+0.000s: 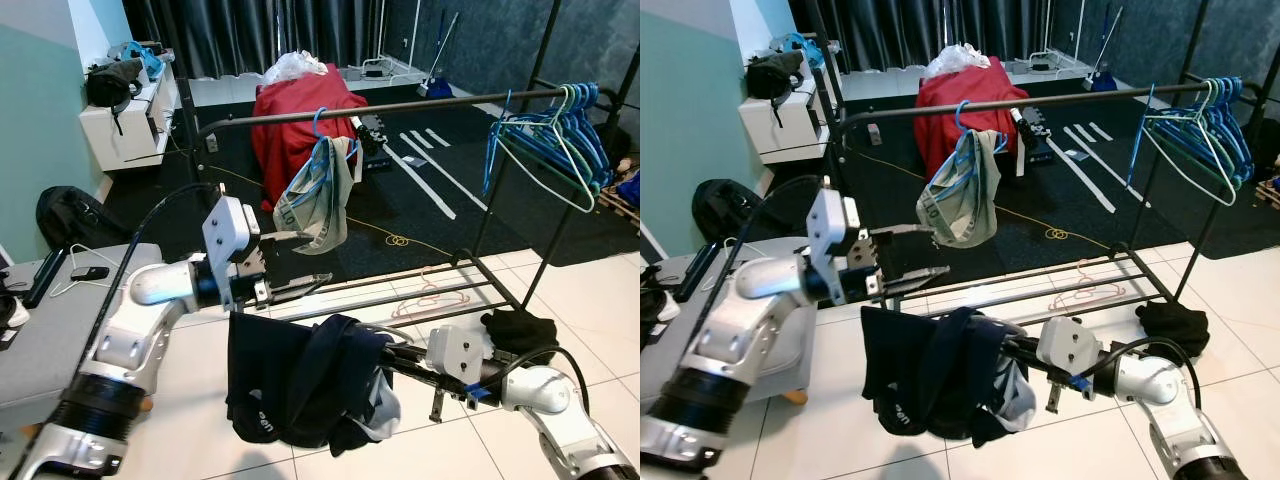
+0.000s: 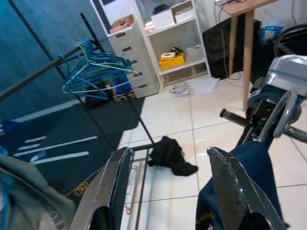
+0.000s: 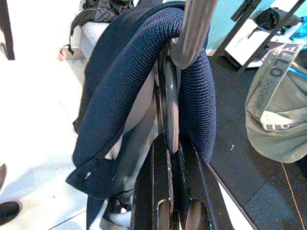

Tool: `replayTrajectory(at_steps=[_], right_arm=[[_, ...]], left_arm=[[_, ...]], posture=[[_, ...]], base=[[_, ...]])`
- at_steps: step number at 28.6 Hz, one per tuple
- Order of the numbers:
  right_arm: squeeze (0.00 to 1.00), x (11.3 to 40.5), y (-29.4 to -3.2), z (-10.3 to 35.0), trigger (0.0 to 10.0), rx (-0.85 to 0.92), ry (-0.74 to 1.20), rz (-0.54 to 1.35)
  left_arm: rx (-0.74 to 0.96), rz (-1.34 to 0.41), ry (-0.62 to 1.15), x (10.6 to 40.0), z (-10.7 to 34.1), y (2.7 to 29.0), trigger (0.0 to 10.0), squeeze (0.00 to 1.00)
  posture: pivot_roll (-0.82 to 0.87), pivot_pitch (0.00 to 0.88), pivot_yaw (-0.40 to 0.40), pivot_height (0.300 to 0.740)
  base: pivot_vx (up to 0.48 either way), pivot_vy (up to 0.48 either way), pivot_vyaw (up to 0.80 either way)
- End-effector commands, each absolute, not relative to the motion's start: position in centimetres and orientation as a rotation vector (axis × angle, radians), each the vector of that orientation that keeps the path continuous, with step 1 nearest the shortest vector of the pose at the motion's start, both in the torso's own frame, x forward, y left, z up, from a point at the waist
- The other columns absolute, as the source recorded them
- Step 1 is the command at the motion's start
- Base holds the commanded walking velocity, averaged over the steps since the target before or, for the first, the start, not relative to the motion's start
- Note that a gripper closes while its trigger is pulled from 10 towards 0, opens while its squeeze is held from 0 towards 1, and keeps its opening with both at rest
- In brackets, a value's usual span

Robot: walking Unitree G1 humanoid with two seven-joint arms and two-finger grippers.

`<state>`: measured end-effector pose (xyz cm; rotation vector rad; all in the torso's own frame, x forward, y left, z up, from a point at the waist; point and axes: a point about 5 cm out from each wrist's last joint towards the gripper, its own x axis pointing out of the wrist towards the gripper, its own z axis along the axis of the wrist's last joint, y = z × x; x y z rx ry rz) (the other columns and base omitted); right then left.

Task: Hang hanger

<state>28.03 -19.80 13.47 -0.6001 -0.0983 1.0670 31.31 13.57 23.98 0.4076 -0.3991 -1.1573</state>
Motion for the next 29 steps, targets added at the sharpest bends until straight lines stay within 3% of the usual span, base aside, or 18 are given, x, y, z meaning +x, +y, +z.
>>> replayTrajectory(at_steps=[1, 7, 12, 22, 29], right_arm=[[0.0, 28.1, -19.6, 14.8, 10.0, -0.587, -0.174, 1.065], [0.0, 27.9, -19.8, 15.6, 10.0, -0.542, -0.173, 1.096], [0.0, 26.8, -20.7, 16.6, 10.0, -0.324, -0.008, 1.237], [0.0, 26.9, -21.2, 17.8, 10.0, -0.338, -0.042, 1.288], [0.0, 26.7, -21.3, 18.0, 10.0, -0.34, -0.001, 1.324]], left_arm=[[0.453, -1.173, -0.358, 31.2, 23.2, 14.2, 10.0, 0.0], [0.422, -1.239, -0.296, 30.6, 22.1, 14.8, 10.0, 0.0], [0.333, -1.39, -0.185, 29.1, 20.9, 15.5, 10.0, 0.0], [0.293, -1.428, -0.195, 28.7, 21.6, 15.5, 10.0, 0.0], [0.201, -1.568, -0.163, 26.9, 22.2, 14.0, 10.0, 0.0]], posture=[[-0.1, 0.052, 0.022, 0.74], [-0.1, 0.046, 0.029, 0.74], [-0.1, 0.058, 0.035, 0.74], [-0.1, 0.07, 0.028, 0.74], [-0.1, 0.075, 0.024, 0.74]], base=[[0.0, 0.0, 0.0], [0.0, 0.0, 0.0], [0.0, 0.0, 0.0], [0.0, 0.0, 0.0], [0.0, 0.0, 0.0]])
